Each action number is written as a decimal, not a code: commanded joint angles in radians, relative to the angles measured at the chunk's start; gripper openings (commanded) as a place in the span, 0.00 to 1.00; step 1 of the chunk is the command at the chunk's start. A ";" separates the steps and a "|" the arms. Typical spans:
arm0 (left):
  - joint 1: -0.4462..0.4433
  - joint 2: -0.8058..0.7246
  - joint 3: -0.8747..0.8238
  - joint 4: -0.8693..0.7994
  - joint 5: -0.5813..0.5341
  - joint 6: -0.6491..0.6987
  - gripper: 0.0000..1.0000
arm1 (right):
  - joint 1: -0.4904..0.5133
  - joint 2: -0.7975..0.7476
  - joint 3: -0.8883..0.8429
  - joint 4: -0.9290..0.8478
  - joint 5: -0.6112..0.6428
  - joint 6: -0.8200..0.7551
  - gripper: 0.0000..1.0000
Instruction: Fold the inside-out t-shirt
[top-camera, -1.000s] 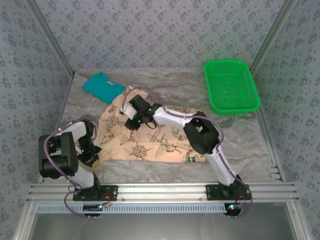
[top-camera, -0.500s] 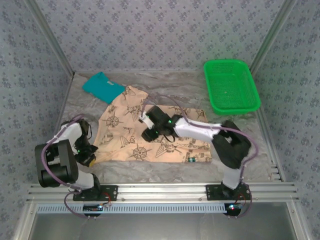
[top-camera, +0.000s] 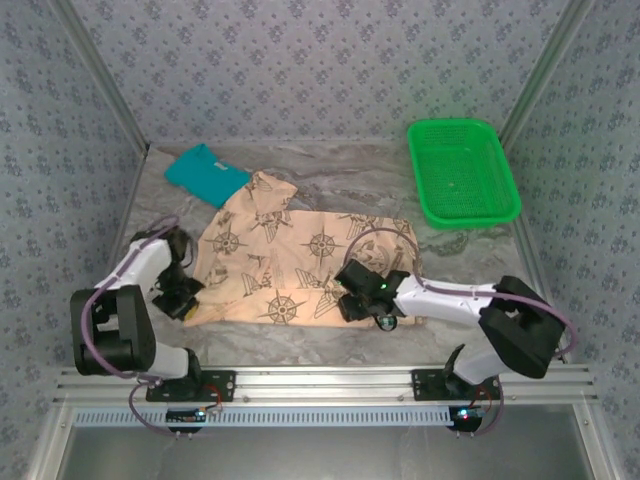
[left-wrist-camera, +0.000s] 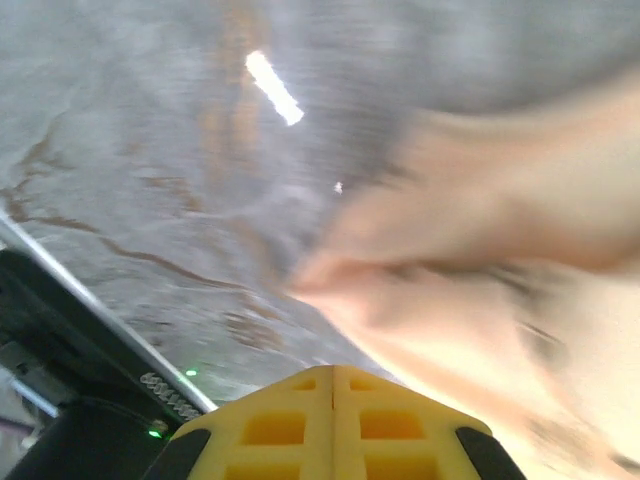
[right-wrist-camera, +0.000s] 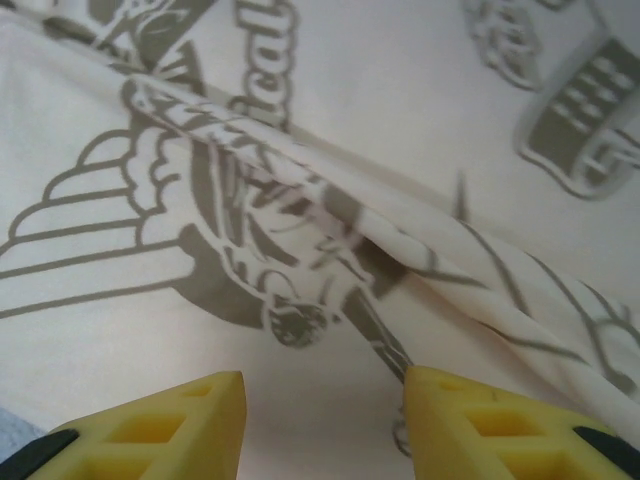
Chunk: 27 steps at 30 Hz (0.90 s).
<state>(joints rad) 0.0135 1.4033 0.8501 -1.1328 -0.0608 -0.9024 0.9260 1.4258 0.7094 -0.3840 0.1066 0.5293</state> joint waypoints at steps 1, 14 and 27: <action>-0.156 -0.022 0.097 -0.037 -0.037 -0.095 0.11 | -0.057 -0.072 -0.047 -0.101 0.016 0.135 0.47; -0.202 0.258 -0.046 0.182 -0.053 -0.136 0.13 | -0.260 -0.241 -0.230 -0.292 -0.048 0.470 0.48; -0.160 0.024 -0.069 -0.004 -0.007 -0.042 0.31 | -0.251 -0.377 -0.127 -0.556 0.017 0.525 0.48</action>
<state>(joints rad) -0.1497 1.4841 0.7326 -1.0790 -0.1020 -0.9909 0.6827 1.0439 0.5030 -0.8131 0.0456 1.0901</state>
